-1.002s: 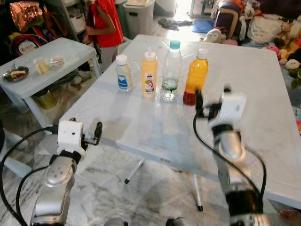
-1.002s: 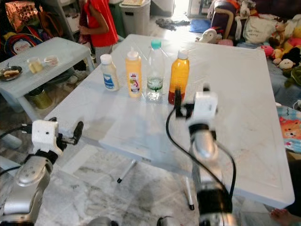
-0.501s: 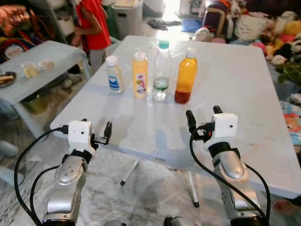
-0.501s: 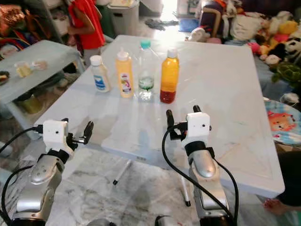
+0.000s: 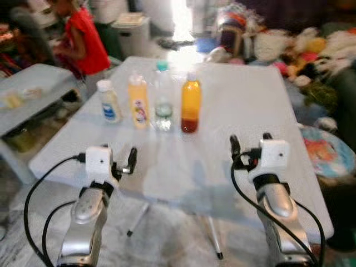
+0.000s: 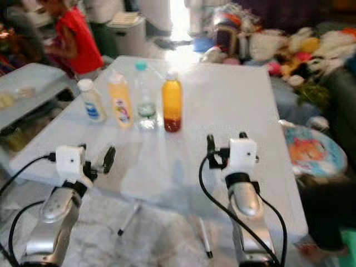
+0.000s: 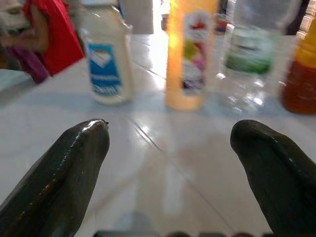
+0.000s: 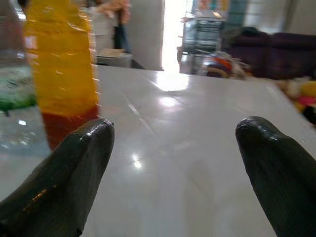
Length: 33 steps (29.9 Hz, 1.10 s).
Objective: Restocking fridge
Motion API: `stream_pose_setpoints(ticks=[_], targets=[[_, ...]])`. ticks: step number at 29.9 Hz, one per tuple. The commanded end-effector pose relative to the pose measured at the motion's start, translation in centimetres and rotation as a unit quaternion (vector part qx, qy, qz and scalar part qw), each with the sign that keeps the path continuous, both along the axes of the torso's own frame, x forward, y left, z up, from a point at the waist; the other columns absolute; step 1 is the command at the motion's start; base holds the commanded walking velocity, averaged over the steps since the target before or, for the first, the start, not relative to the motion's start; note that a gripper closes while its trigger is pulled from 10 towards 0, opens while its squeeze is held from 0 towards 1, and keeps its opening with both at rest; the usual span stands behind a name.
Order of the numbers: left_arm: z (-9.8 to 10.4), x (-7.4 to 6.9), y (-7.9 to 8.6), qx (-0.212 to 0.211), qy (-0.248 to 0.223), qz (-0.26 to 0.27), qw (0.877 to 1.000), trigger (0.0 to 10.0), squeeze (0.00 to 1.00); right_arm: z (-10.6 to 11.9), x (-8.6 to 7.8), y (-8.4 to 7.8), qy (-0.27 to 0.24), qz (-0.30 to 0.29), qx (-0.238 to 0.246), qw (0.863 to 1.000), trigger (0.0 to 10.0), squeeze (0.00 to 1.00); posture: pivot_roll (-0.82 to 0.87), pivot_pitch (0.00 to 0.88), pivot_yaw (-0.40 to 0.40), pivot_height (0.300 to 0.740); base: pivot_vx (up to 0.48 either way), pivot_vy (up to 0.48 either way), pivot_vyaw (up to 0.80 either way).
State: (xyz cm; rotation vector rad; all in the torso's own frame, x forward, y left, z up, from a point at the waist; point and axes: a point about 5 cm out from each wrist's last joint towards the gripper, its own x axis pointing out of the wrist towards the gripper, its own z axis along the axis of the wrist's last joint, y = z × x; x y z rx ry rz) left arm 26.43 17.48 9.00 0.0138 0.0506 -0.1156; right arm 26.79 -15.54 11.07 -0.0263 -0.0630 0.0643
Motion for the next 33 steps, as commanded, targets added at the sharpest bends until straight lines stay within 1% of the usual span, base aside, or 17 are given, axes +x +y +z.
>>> stream_pose_setpoints(ticks=[1, 3, 5, 8, 18, 23, 28, 33], targets=[[0.2, 0.3, -0.1, 0.002, -0.003, 0.001, 1.0, 10.0, 0.0, 0.3, 0.1, 0.4, -0.006, 0.017, -0.002, 1.0, 10.0, 0.0, -0.03, 0.0, 0.017, 0.74, 0.334, 0.0, 0.0], [0.2, 0.4, -0.1, 0.002, -0.003, 0.001, 1.0, 10.0, 0.0, 0.5, 0.0, 0.8, -0.016, 0.033, -0.002, 0.999, 10.0, 0.0, -0.03, 0.0, 0.017, 0.74, 0.334, 0.0, 0.0], [0.0, 0.4, -0.1, 0.0, 0.002, 0.008, 1.0, 10.0, 0.0, 0.7, 0.0, 1.1, -0.022, 0.048, -0.009, 0.999, 10.0, 0.0, -0.03, 0.0, 0.015, 0.74, 0.152, 0.0, 0.55], [-0.1, 0.3, 0.2, 0.005, 0.003, 0.015, 1.0, 10.0, 0.0, 0.6, 0.0, 1.2, -0.02, 0.05, -0.01, 0.998, 10.0, 0.0, -0.02, 0.0, 0.013, 0.74, 0.0, 0.0, 0.6], [-0.2, 0.3, 0.6, 0.009, 0.004, 0.023, 1.0, 10.0, 0.0, 0.3, 0.0, 1.8, -0.015, 0.065, -0.008, 0.998, 10.0, 0.0, -0.02, 0.0, 0.009, 0.74, 0.0, 0.0, 0.0], [-0.1, 0.3, 0.7, 0.01, 0.002, 0.023, 1.0, 10.0, 0.0, 0.3, 0.0, 2.1, -0.018, 0.072, -0.01, 0.997, 10.0, 0.0, -0.02, 0.0, 0.008, 0.74, 0.0, 0.401, 0.0], [-0.1, 0.4, 0.3, 0.015, -0.001, 0.018, 1.0, 10.0, 0.0, 0.5, 0.3, 2.1, -0.021, 0.073, -0.011, 0.997, 10.0, 0.0, -0.02, 0.0, 0.007, 0.74, 0.0, 0.43, 0.0], [0.0, 0.5, 0.1, 0.02, -0.005, 0.011, 1.0, 10.0, 0.0, 0.6, 0.4, 2.2, -0.024, 0.075, -0.012, 0.997, 10.0, 0.0, -0.02, 0.0, 0.008, 0.74, 0.322, 0.353, 0.0]])
